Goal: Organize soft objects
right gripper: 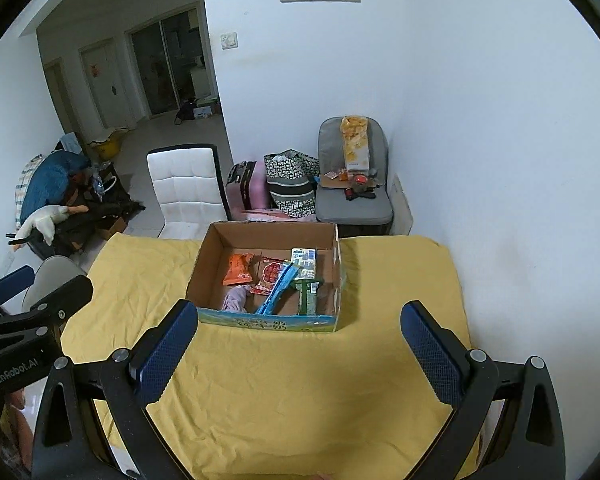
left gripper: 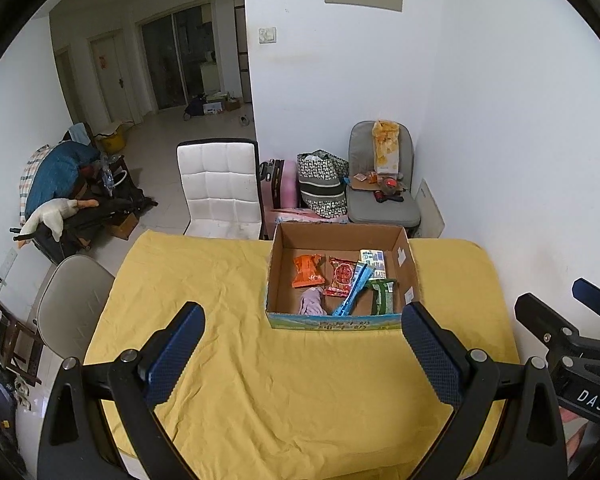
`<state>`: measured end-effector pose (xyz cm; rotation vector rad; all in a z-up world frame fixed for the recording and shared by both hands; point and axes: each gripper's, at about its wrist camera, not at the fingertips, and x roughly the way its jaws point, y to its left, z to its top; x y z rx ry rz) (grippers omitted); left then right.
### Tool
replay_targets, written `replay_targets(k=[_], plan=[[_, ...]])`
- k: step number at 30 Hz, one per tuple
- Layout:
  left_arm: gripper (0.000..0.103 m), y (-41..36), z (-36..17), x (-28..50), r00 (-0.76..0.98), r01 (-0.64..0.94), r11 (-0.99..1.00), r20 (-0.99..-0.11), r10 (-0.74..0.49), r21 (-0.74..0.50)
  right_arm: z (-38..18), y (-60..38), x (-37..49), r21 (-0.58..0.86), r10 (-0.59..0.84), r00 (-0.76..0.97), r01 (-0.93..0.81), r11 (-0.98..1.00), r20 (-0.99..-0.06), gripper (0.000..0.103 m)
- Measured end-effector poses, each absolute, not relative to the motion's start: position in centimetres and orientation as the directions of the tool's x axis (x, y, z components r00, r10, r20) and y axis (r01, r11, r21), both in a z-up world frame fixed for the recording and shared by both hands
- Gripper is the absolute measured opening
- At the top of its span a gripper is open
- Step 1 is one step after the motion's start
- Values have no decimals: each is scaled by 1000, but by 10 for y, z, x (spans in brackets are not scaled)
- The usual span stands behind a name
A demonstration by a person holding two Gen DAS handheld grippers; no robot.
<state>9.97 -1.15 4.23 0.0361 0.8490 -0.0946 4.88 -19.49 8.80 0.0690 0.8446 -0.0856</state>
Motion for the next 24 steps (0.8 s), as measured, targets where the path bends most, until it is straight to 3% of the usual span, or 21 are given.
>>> replay_targets(k=[24], plan=[[101, -14, 40, 98, 660, 98, 995, -749, -63, 3, 78, -200, 41, 42, -65, 662, 145, 989, -747, 103]])
